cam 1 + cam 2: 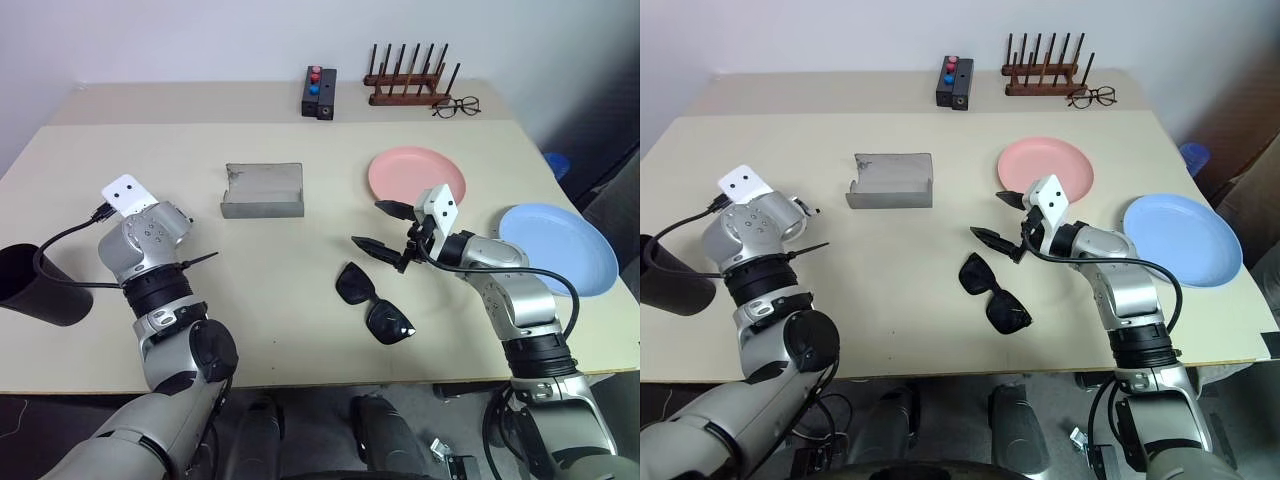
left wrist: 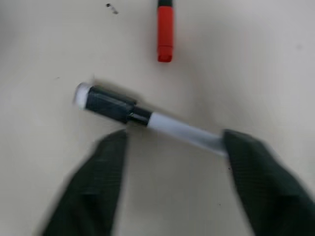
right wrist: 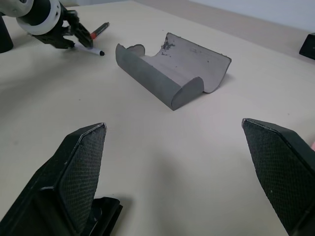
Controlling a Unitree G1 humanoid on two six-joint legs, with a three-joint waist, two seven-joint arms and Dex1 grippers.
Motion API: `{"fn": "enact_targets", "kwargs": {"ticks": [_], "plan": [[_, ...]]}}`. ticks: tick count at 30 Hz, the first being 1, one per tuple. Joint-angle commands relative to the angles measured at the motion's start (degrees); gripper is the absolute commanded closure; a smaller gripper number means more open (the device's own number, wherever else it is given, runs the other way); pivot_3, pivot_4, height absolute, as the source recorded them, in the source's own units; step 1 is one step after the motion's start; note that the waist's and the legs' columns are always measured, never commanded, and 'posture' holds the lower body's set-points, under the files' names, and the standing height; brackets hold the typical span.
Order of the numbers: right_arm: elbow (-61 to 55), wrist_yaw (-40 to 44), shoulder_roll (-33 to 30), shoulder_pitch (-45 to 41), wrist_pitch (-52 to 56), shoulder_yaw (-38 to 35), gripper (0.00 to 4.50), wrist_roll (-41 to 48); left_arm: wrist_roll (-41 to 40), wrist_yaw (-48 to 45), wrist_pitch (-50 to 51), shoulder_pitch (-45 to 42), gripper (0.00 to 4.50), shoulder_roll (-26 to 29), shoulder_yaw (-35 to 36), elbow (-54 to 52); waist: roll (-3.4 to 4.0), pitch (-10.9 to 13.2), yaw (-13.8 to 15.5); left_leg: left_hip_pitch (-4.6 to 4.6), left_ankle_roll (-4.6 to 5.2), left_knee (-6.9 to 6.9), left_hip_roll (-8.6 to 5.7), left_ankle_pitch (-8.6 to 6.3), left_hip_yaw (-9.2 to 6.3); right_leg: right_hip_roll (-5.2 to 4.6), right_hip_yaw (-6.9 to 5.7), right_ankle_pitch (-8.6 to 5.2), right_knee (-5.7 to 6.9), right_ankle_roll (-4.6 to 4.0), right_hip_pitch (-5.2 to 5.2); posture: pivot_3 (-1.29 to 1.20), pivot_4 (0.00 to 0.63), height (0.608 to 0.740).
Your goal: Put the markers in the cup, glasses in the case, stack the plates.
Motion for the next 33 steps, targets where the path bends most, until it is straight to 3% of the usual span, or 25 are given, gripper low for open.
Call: {"fn": "enact_targets", "kwargs": {"ticks": [1,8,16,25,28,31,33], "plan": [[-0.32,0.28,-0.23,0.06,-1.43,-0.89,0.0,0.25,0.58,-0.4,-0.15,0.5,1.84,0.59,-0.52,-0.02,0.0,0.0,-0.02,0.01,-0.01,-0.02,0.0,0.0,0.0,0.0,0.0,0.0,0.0,0.0,0.0,0.0,0.15,0.74],[0.29,0.4,-0.3,-0.24,-1.92,-0.75,0.0,0.09,0.58,-0.48,0.07,0.18,1.84,0.33,0.04,0.23,0.0,0.0,0.05,0.01,-0.05,-0.03,0.0,0.03,0.0,0.0,0.0,0.0,-0.01,0.0,0.0,0.0,0.15,0.74],[0.98,0.64,-0.16,-0.6,-2.18,-0.56,0.0,-0.09,-3.01,3.62,-7.32,-3.97,1.84,-0.38,7.08,4.45,0.0,0.0,0.1,0.01,-0.06,-0.03,0.0,0.04,0.0,0.0,0.0,0.0,-0.01,0.0,0.0,0.0,0.15,0.74],[1.45,0.77,-0.06,-0.38,-2.85,-0.71,0.0,-0.33,-5.44,5.03,-9.25,-5.48,1.84,0.35,6.96,8.06,0.0,0.0,0.08,0.01,-0.11,-0.04,0.0,0.06,0.0,0.0,0.0,0.01,0.0,0.02,0.0,0.0,0.15,0.74],[1.42,0.62,-0.01,-0.36,-2.89,-0.67,0.0,-0.34,-6.33,5.72,-8.38,-5.81,2.64,0.16,7.11,9.18,0.0,0.0,0.32,0.01,-0.12,-0.04,0.0,0.07,0.0,0.0,-0.01,0.01,0.0,0.02,0.0,0.0,0.15,0.74],[1.18,0.37,0.03,-0.4,-2.74,-0.71,0.0,-0.3,-6.42,6.57,-8.67,-5.78,4.09,0.24,6.68,9.42,0.0,0.0,0.54,0.0,-0.15,-0.04,-0.01,0.08,0.0,-0.01,0.0,0.02,-0.01,0.03,0.01,0.0,0.15,0.74],[1.12,0.25,0.06,-0.43,-2.7,-0.71,0.0,-0.28,-6.26,6.82,-8.92,-5.65,4.09,0.49,6.02,9.55,0.0,0.0,0.49,0.02,-0.15,-0.04,-0.02,0.09,0.0,-0.01,-0.01,0.02,-0.01,0.04,0.01,0.0,0.15,0.74]]}}
